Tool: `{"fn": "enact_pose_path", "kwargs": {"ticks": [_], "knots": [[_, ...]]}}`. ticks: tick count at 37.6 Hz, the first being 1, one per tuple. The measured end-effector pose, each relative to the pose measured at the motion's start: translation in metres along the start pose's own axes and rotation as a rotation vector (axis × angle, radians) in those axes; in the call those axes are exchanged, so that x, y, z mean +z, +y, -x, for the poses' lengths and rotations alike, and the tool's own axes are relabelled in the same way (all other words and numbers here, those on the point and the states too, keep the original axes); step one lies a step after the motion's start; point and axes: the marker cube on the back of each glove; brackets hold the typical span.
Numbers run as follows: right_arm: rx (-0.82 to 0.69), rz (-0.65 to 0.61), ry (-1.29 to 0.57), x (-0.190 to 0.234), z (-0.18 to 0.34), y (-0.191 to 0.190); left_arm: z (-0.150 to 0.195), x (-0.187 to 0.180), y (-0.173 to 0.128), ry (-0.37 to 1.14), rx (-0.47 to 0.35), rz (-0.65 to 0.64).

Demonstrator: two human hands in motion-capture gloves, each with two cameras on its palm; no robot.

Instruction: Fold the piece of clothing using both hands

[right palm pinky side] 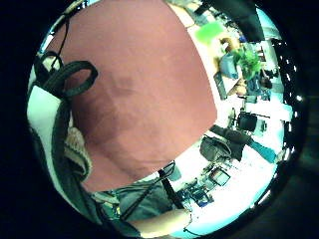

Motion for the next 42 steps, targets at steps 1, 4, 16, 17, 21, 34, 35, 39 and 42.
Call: {"fn": "enact_pose_path", "kwargs": {"ticks": [1,4,16,17,21,34,35,39,42], "knots": [[-0.01,-0.02,0.01,-0.011,0.014,0.004,0.004,-0.004,0.002,0.007,-0.011,-0.015],[-0.052,-0.07,0.047,-0.033,0.057,0.019,0.014,-0.014,0.008,0.022,-0.048,-0.034],[-0.216,-0.046,0.013,0.004,0.215,0.135,0.052,-0.011,0.049,-0.041,-0.174,0.139],[-0.23,-0.002,-0.003,0.015,0.221,0.141,0.056,-0.009,0.053,-0.052,-0.177,0.15],[-0.274,0.212,-0.11,0.058,0.231,0.157,0.072,-0.006,0.065,-0.072,-0.188,0.176],[-0.313,0.095,-0.491,-0.021,0.153,0.074,0.077,-0.006,0.069,-0.044,-0.212,0.152],[-0.308,0.063,-0.475,-0.027,0.144,0.063,0.074,-0.007,0.069,-0.043,-0.2,0.15],[-0.245,-0.028,-0.428,-0.054,0.109,0.034,0.063,-0.01,0.066,-0.022,-0.147,0.132],[-0.22,-0.056,-0.404,-0.066,0.093,0.03,0.059,-0.012,0.064,-0.016,-0.148,0.107]]}}
